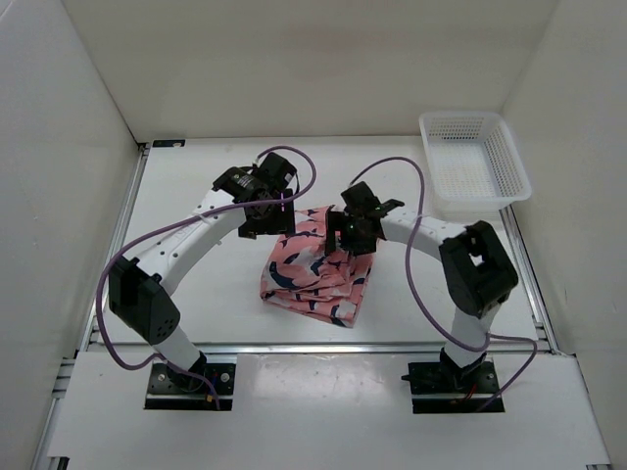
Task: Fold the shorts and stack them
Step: Fold the shorts
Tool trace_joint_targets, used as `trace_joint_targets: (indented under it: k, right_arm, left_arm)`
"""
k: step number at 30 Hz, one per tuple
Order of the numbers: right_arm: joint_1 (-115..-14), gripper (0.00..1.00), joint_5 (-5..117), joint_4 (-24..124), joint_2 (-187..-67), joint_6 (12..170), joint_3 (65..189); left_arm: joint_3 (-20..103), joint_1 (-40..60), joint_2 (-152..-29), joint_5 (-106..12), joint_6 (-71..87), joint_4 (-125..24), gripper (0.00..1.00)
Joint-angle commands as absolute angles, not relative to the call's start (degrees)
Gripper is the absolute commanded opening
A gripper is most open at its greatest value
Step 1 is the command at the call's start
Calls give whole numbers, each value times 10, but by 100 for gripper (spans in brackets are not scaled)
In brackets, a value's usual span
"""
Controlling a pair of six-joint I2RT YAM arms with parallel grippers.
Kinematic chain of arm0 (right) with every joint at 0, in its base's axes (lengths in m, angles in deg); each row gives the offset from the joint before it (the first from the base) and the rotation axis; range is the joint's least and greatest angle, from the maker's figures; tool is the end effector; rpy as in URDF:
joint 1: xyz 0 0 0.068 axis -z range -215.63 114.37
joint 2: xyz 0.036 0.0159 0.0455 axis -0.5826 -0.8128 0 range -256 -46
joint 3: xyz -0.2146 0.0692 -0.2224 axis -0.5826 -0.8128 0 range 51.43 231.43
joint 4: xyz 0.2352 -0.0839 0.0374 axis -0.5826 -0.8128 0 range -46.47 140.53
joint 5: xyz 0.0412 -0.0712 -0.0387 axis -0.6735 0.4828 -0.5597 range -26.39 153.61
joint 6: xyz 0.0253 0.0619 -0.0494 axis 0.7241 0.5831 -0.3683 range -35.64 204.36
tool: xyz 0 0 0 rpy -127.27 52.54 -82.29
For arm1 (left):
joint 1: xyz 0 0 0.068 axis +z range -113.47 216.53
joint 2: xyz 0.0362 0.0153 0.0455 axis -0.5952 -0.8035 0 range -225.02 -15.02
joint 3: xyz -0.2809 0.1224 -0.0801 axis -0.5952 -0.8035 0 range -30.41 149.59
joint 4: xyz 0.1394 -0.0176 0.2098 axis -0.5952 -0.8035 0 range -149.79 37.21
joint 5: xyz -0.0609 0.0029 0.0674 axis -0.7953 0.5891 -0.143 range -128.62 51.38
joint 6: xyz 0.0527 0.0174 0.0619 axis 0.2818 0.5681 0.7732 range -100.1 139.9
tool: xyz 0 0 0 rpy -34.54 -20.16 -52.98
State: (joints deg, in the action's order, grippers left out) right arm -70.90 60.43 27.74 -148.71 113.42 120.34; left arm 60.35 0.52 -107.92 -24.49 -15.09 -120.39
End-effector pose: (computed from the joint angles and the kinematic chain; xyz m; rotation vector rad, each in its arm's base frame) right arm 0.3223 0.2330 0.2116 -0.1645 2.6303 0.4830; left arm 0.2718 -0.1757 0.3380 -0.0357 2.7132 -0.0077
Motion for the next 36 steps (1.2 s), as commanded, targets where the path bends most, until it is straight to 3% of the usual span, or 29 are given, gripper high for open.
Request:
trace_joint_targets:
  k: [1,4,7,8,10,12,21,28,29,31,32,34,36]
  right_arm:
    - [-705,89,642,258,-1512,1109,1234]
    - [-716,80,649,258,-1517,1109,1240]
    - [-722,48,662,258,-1506,1114,1234]
    - [-722,23,662,258,-1495,1121,1227]
    - [-727,8,668,258,-1466,1128,1219]
    - [-732,0,683,248,-1425,1135,1211]
    - [-714,0,719,152,-1352,1146,1217]
    - [-688,0,792,129,-1307,1208,1137]
    - [-682,8,809,129,-1300,1222,1112]
    - [-675,42,833,129,-1300,1243,1085]
    - [-668,78,839,129,-1306,1257,1066]
    - [-656,86,831,129,-1312,1262,1058]
    - [-656,86,831,123,-1303,1278,1052]
  left_arm:
    - [598,5,-1041,-255,-145,-1189,83]
    - [585,5,-1041,-255,-145,-1189,83]
    - [579,10,-1041,-255,-145,-1184,82]
    - [579,10,-1041,-255,-145,-1178,82]
    - [579,10,-1041,-255,-145,-1178,82]
    - [579,10,-1046,-255,-145,-1178,81]
    - [600,10,-1052,-264,-133,-1184,81]
    - [606,0,-1063,-269,-133,-1178,81]
    - [600,0,-1069,-275,-133,-1178,81]
    - [600,-6,-1075,-275,-133,-1178,81]
    - [600,-6,-1075,-275,-133,-1173,81]
    - [600,-11,-1081,-281,-128,-1173,81]
    - [600,-17,-1087,-281,-128,-1168,81]
